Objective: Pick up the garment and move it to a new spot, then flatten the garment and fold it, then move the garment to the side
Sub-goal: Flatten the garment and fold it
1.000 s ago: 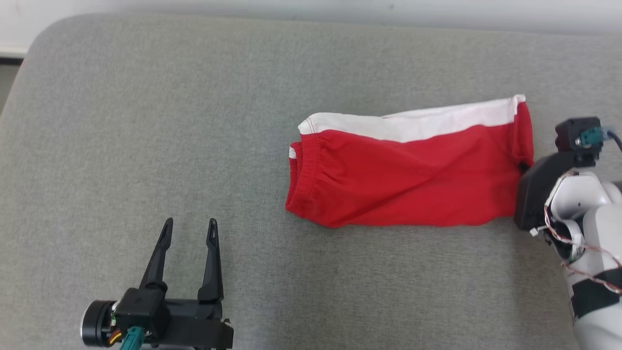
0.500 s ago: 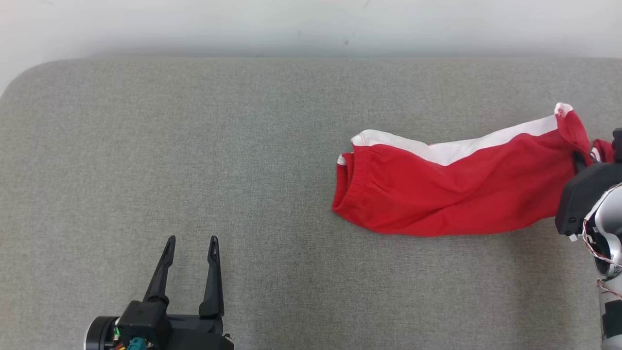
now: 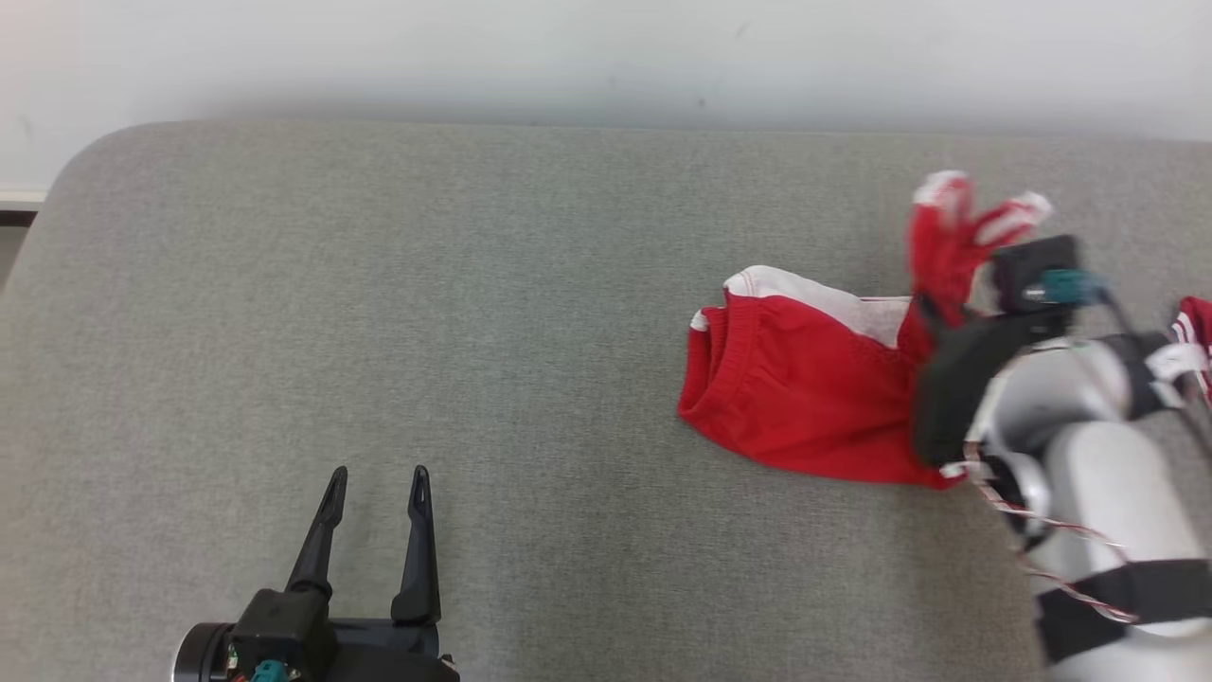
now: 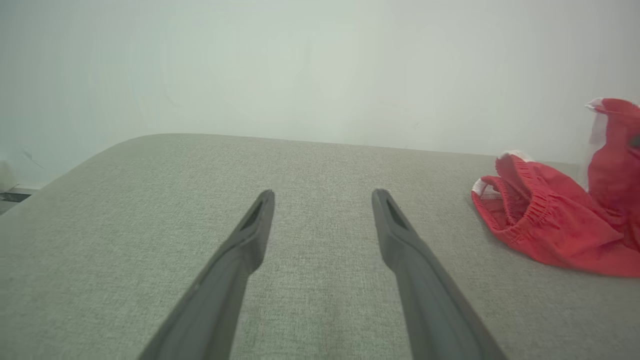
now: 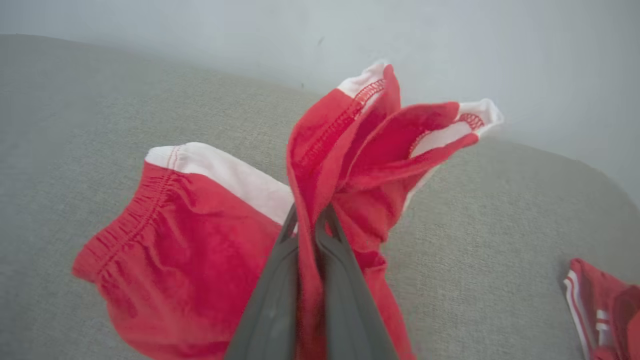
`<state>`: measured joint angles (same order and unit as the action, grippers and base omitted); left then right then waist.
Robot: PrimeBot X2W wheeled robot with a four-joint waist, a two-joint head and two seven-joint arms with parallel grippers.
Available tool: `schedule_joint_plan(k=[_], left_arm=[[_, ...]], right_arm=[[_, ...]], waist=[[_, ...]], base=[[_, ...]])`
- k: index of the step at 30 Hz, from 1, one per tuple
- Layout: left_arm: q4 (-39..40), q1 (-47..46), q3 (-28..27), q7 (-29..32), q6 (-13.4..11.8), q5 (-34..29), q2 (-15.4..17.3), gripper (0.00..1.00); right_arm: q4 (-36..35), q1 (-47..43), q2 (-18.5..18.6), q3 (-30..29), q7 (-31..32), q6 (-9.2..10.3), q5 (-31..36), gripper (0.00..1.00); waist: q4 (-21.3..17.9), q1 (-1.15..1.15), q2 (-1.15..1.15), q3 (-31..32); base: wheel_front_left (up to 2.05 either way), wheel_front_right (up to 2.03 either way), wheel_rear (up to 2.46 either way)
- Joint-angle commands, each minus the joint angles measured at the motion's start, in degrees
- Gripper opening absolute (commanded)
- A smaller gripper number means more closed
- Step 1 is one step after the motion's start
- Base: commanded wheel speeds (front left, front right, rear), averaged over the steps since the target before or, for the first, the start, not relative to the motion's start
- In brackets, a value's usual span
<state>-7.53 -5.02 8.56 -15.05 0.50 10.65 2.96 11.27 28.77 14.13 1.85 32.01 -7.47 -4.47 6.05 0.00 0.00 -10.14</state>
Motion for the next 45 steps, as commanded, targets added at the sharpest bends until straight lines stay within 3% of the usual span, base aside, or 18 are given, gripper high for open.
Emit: schedule_joint_plan(k=[1,11,17,18,19,20,25,30,38,45], left_arm=[[-0.09,0.33,-0.02,-0.14,-0.19,0.55,-0.08,1.00],[-0.11,-0.58,1.36,-0.14,-0.69,1.79,-0.09,1.00],[-0.08,-0.29,1.27,-0.14,-1.04,1.97,-0.10,1.00],[-0.10,-0.23,1.24,-0.14,-1.08,2.05,-0.09,1.00],[-0.09,-0.16,1.20,-0.14,-1.12,2.14,-0.09,1.00],[-0.07,-0.05,1.18,-0.14,-1.25,2.17,-0.10,1.00],[0.07,0.36,1.11,-0.14,-1.49,2.45,-0.09,1.00],[0.21,0.87,1.04,-0.14,-1.46,2.27,-0.10,1.00],[0.01,1.34,1.31,-0.15,-1.39,2.21,-0.10,1.00],[-0.08,1.41,1.69,-0.15,-1.58,2.61,-0.10,1.00]], right_arm=[[0.99,0.78,-1.05,1.16,-0.11,0.00,-0.62,0.00],[13.54,6.41,-5.90,8.72,-4.12,0.00,-2.51,0.00],[16.91,7.60,-6.11,11.79,-5.68,0.00,-3.18,0.00],[17.36,7.64,-6.05,12.30,-5.82,0.00,-3.51,0.07],[17.68,7.57,-6.02,12.76,-6.04,0.00,-3.92,0.42],[17.90,7.43,-6.14,12.89,-6.47,0.00,-4.63,1.00],[14.97,7.03,-7.26,14.66,-7.65,0.00,-12.24,1.00],[6.96,6.57,-3.43,14.32,-8.59,0.00,-16.78,1.00],[-2.37,-0.03,2.62,5.72,-9.19,0.00,-10.17,1.00],[-7.13,-10.68,1.51,-1.58,-10.07,0.00,-2.14,1.00]], waist=[[0.57,0.00,0.00,0.03],[3.75,0.00,0.00,-0.80],[4.28,0.00,0.00,-1.03],[4.31,0.00,0.00,-0.99],[4.29,0.00,0.00,-0.93],[4.22,0.00,0.00,-0.87],[3.37,0.00,0.00,-0.28],[2.06,0.00,0.00,0.33],[1.15,0.00,0.00,1.31],[1.14,0.00,0.00,1.68]], base=[[0.00,0.00,0.00],[0.00,0.00,0.00],[0.00,0.00,0.00],[0.00,0.00,0.00],[0.00,0.00,0.00],[0.00,0.00,0.00],[0.00,0.00,0.00],[0.00,0.00,0.00],[0.00,0.00,0.00],[0.00,0.00,0.00]])
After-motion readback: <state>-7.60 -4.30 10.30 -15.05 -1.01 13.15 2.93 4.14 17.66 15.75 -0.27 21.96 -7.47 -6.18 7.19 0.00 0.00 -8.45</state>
